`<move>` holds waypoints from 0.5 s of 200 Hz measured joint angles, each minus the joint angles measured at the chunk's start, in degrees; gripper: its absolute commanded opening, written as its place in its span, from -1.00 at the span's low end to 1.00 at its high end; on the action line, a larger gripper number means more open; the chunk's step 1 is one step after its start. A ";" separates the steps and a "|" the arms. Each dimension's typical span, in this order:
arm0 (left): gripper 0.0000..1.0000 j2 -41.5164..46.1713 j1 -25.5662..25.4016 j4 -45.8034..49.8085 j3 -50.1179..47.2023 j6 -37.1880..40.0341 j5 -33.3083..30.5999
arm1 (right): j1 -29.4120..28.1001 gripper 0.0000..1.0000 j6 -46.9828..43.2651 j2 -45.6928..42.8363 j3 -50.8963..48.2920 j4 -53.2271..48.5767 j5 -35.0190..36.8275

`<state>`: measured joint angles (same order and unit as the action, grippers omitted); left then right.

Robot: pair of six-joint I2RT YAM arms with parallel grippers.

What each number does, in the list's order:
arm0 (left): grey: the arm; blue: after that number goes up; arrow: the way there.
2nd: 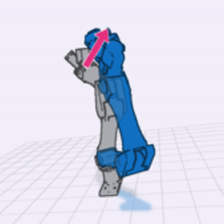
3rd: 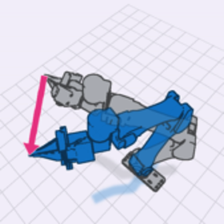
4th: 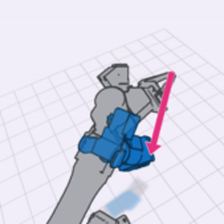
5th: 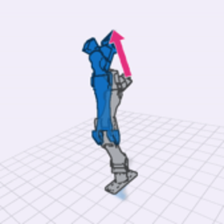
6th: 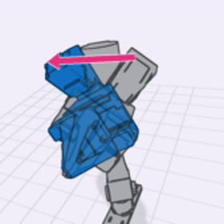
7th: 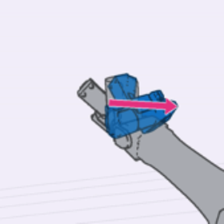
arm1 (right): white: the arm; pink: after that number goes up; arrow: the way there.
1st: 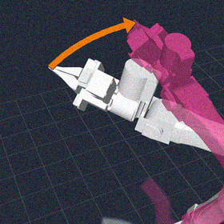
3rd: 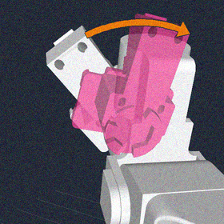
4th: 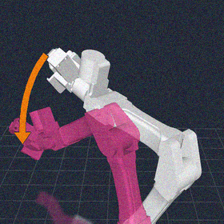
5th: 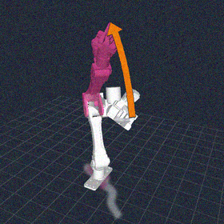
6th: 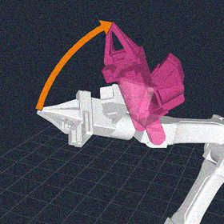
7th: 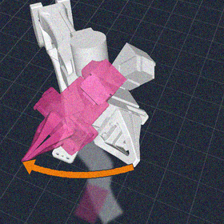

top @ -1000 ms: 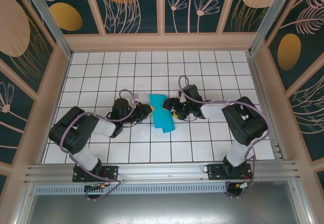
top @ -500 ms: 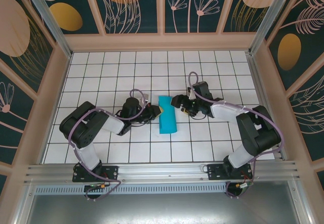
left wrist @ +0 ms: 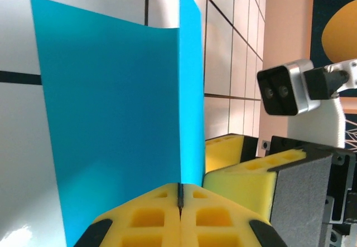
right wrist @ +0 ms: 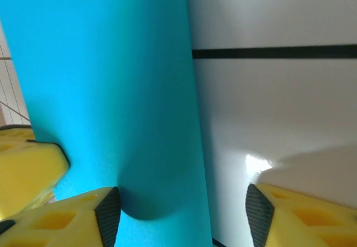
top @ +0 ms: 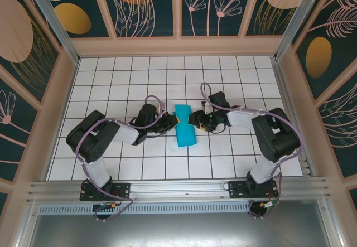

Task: Fold a paper plane with a square sheet of paper (pick it up from the middle)
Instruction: Fold the square sheet of paper in half at the center of the table.

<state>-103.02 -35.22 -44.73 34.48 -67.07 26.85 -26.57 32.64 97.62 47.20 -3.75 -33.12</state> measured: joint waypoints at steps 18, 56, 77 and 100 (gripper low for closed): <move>-1.00 -0.61 0.00 0.22 0.00 0.09 -0.20 | 0.00 0.16 -0.74 0.74 0.94 -0.48 0.02; -0.89 -0.96 0.00 1.31 0.00 0.24 -0.37 | -0.04 0.03 -2.16 2.89 2.56 -1.97 0.07; -0.57 -0.96 0.00 2.23 0.04 0.61 -0.66 | -0.04 -0.06 -2.99 3.37 3.21 -3.15 0.44; -0.33 0.50 0.00 6.60 0.31 2.03 -1.84 | -0.04 -0.10 -3.93 3.85 3.72 -4.11 0.96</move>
<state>-102.52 -35.22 -38.13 34.79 -65.04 25.02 -26.61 28.71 101.47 50.92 -7.86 -32.16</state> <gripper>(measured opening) 0.295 0.460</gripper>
